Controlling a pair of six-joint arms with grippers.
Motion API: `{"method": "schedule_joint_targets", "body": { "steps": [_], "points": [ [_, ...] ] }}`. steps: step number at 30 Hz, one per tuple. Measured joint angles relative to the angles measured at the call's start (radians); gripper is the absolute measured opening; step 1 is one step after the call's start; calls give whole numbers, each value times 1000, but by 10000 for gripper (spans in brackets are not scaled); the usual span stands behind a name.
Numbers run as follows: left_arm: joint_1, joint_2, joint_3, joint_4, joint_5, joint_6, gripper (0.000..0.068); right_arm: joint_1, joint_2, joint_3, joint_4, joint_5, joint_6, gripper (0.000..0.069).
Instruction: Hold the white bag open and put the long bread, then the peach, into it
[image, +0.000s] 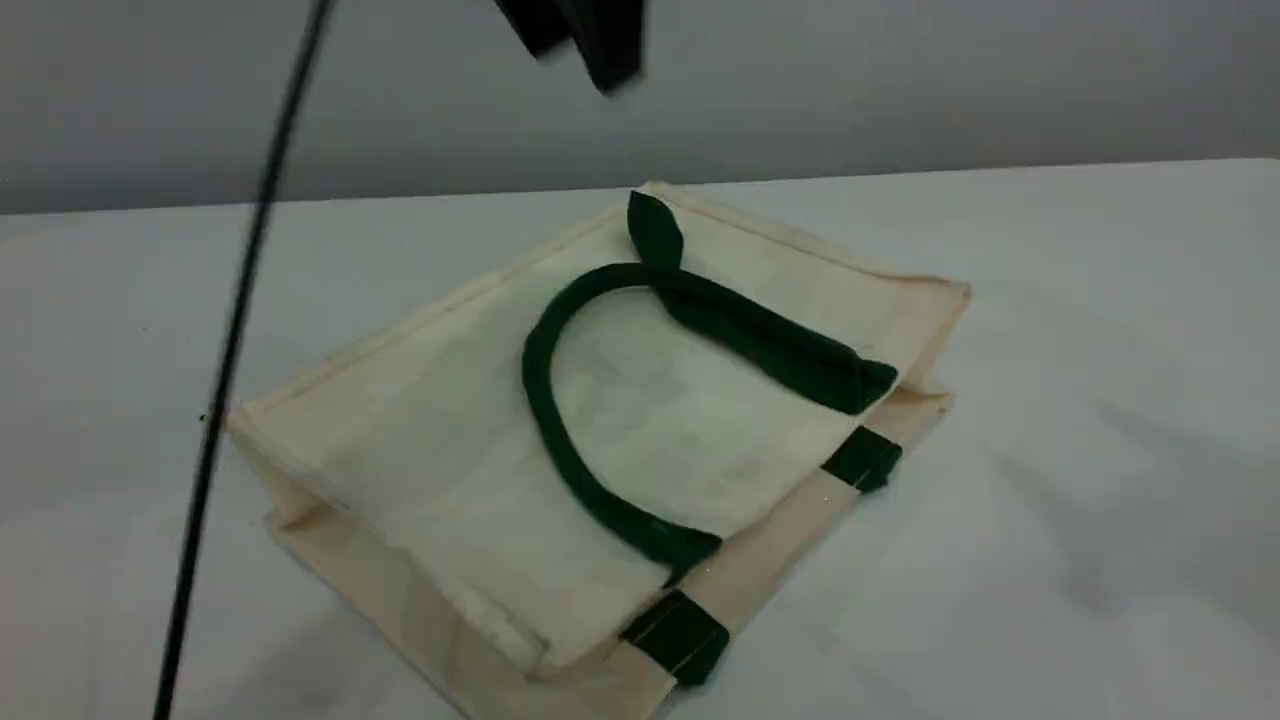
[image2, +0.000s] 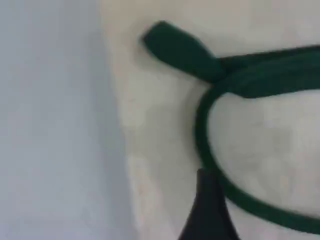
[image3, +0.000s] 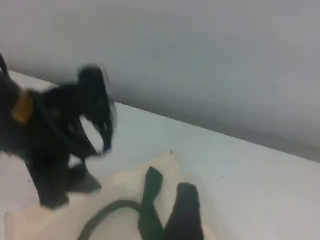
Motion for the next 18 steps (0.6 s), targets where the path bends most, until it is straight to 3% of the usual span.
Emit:
{"method": "schedule_joint_targets", "body": {
  "steps": [10,18],
  "points": [
    [0,-268,0,178,0,-214,470,0,-253,0,-7,119,57,580],
    [0,-491,52,185,-1,-264,470,0,-516,-1,-94,255,155,580]
  ]
}}
